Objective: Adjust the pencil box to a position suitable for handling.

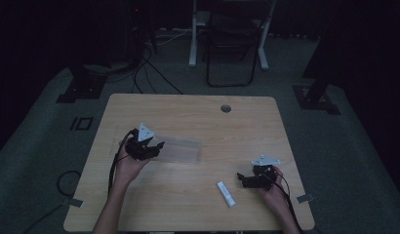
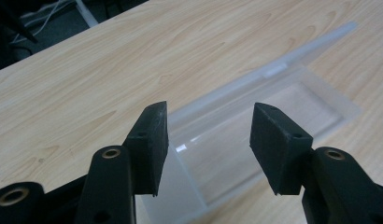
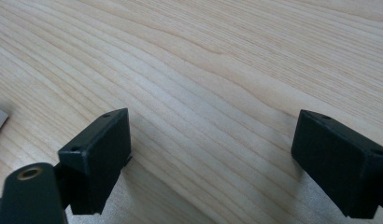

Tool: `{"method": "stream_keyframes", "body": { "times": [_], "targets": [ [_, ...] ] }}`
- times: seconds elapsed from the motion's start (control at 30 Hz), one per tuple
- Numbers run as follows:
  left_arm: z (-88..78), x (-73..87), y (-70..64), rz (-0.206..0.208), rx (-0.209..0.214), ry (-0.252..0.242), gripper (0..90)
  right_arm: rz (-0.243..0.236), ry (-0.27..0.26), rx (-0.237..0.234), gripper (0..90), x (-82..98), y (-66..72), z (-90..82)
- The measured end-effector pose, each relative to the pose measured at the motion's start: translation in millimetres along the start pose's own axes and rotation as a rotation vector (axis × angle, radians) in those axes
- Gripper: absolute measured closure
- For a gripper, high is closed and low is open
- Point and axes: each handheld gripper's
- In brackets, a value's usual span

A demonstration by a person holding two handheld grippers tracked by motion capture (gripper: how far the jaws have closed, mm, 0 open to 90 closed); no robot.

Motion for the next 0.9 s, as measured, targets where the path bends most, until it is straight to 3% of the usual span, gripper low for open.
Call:
{"method": "stream_keyframes", "body": {
  "times": [0.2,0.37,0.77,0.9],
  "targets": [
    [18.9,-3.0,9.8,0.007,-0.014,0.037,46.5,0.001,0.000,-0.001,11.9,0.0,0.0,0.0],
    [27.2,-3.5,10.9,0.024,0.007,0.059,47.1,0.001,0.000,-0.001,11.9,-0.1,0.1,0.0],
    [14.4,3.4,-7.6,0.105,0.017,0.081,68.8,0.001,0.001,-0.001,11.9,0.0,0.0,0.0],
    [12.5,3.8,-16.2,0.131,0.019,0.078,69.3,-0.002,0.000,-0.001,11.9,0.0,-0.1,0.0]
  ]
}}
Point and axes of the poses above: each handheld gripper's, and its own axes: z roughly forward along the jaws, x roughly out of its underside, y roughly to its left, and after that the axes turned 7 degrees about -z, right-handed
